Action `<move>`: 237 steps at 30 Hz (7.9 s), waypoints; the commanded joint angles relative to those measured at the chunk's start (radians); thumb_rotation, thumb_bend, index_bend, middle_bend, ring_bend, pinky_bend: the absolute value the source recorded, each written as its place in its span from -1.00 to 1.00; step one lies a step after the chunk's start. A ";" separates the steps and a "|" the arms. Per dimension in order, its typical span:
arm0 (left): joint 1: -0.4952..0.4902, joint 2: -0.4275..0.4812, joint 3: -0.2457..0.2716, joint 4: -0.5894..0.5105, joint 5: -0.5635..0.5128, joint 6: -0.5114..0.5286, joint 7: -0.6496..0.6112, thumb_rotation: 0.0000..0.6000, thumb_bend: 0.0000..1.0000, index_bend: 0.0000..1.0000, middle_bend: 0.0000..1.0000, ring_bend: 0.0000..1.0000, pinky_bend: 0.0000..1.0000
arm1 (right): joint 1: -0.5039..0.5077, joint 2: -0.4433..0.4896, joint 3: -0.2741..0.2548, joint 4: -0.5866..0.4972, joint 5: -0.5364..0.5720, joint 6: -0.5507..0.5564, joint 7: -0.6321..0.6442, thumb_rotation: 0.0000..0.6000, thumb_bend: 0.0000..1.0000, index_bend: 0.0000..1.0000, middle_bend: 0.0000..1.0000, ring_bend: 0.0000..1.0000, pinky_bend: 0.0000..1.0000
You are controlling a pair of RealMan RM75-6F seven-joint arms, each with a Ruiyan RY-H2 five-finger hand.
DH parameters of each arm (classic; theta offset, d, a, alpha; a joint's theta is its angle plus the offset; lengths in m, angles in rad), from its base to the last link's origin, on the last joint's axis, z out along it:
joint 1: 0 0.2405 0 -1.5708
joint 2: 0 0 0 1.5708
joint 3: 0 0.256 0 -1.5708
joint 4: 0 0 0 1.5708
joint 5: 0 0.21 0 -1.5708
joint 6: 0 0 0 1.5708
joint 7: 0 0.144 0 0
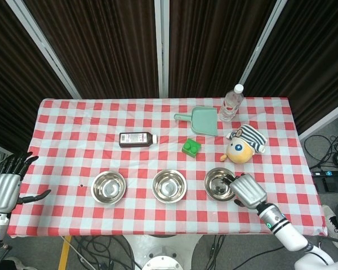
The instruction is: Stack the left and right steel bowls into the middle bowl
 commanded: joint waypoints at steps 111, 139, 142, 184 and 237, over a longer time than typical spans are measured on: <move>0.039 -0.088 -0.017 0.258 -0.108 -0.087 -0.112 0.52 -0.94 -0.58 -0.60 -0.81 -0.78 | 0.349 -0.223 0.034 -0.046 0.092 -0.131 -0.209 1.00 -0.94 -0.07 -0.03 0.12 0.13; 0.007 -0.051 -0.005 0.151 -0.027 -0.075 -0.095 0.53 -0.94 -0.58 -0.60 -0.81 -0.78 | 0.112 0.208 0.018 -0.177 0.177 0.174 -0.008 1.00 -0.95 -0.56 -0.55 -0.66 -0.55; -0.005 -0.041 0.013 0.090 0.017 -0.073 -0.059 0.58 -0.94 -0.58 -0.60 -0.81 -0.76 | 0.035 0.244 -0.024 -0.161 0.165 0.233 0.032 1.00 -0.83 -0.65 -0.66 -0.84 -0.73; -0.161 -0.272 0.121 0.008 0.170 -0.278 0.437 1.00 -0.69 -0.58 -0.53 -0.62 -0.23 | -0.115 0.341 0.054 -0.036 0.143 0.323 0.330 1.00 -0.60 -0.81 -0.85 -1.00 -0.96; -0.176 -0.578 0.146 0.540 0.268 -0.080 0.301 1.00 -0.42 0.19 0.22 0.30 0.47 | -0.118 0.320 0.084 0.023 0.181 0.225 0.368 1.00 -0.56 -0.81 -0.83 -1.00 -0.96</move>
